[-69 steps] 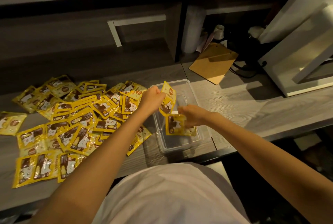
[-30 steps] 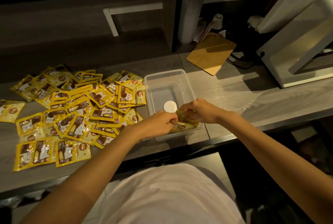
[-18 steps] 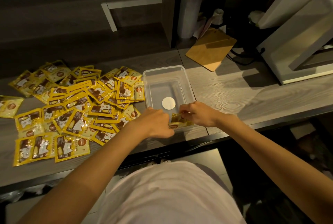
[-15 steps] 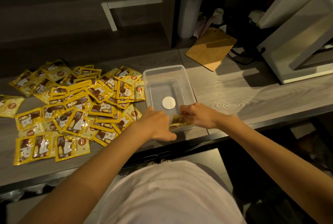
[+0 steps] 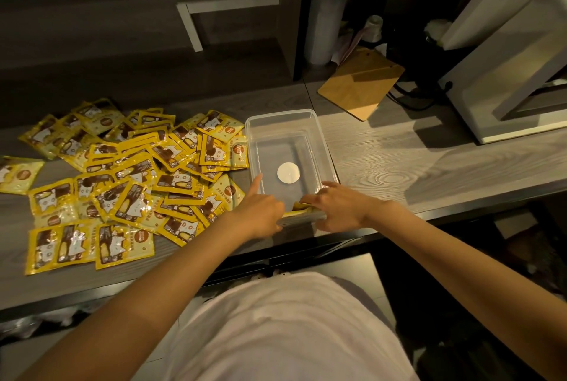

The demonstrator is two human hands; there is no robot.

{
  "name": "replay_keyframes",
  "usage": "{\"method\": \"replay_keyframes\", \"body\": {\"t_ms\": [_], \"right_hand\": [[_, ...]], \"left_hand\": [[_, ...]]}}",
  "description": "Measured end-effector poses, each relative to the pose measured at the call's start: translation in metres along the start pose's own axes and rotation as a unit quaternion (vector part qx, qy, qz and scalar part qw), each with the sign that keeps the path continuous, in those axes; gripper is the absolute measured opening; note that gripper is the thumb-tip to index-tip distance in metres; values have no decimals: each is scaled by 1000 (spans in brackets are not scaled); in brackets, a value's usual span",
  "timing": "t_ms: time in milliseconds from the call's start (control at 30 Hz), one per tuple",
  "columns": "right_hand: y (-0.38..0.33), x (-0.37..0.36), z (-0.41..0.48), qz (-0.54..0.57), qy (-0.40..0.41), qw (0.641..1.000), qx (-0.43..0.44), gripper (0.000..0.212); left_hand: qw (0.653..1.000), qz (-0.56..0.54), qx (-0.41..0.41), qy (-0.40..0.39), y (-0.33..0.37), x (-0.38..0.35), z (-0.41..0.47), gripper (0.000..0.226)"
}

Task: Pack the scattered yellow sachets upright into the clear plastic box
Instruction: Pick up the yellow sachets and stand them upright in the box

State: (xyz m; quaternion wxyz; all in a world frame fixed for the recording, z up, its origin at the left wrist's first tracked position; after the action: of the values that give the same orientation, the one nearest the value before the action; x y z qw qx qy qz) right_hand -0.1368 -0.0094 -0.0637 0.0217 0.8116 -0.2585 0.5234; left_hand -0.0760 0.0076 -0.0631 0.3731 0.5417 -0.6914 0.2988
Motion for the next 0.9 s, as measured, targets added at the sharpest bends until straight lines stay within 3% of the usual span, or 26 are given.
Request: {"method": "replay_keyframes", "body": {"t_ms": [167,267,333,433,500,600,700,800,900], "right_hand": [[2,0,0,6,7,1000,-10,56],[-1,3,-4,78,-9,997,-15,66],[-2,14,-8,136,2,990,-23,67],[0,43,-8,185,53,981,-34,61],[3,68,-1,199,115,972,-44,61],[5,99,22,227,209,948,-74,42],[-8,119,59,172,260,947,-76,36],[-28,113,105,109,210,970,-63,44],[-35,93,148,6,112,991,-71,53]], "left_hand": [[1000,-17,0,17,-3,1,0,20],[999,-33,8,24,-10,2,0,41],[997,-74,19,9,-14,8,-6,54],[980,-189,56,10,-31,30,-18,50],[955,-269,99,80,-56,51,-25,45],[886,-355,212,209,-113,66,-39,36],[836,-373,329,229,-166,41,-48,35],[837,-341,388,180,-197,-1,-47,33],[870,-285,385,119,-202,-35,-40,55]]}}
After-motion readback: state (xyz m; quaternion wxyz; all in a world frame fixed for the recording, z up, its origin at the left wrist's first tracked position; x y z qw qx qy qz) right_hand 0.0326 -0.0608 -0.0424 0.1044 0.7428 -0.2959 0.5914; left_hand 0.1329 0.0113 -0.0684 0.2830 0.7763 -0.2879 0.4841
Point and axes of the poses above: each hand's wrist, its own z-axis towards the middle knuckle, its own x-axis out of the back of the hand, y = z × x, the point moved 10 cm from there along z, towards the middle knuckle, and after that the axes turned 10 degrees about x, right-handed, at the moved point
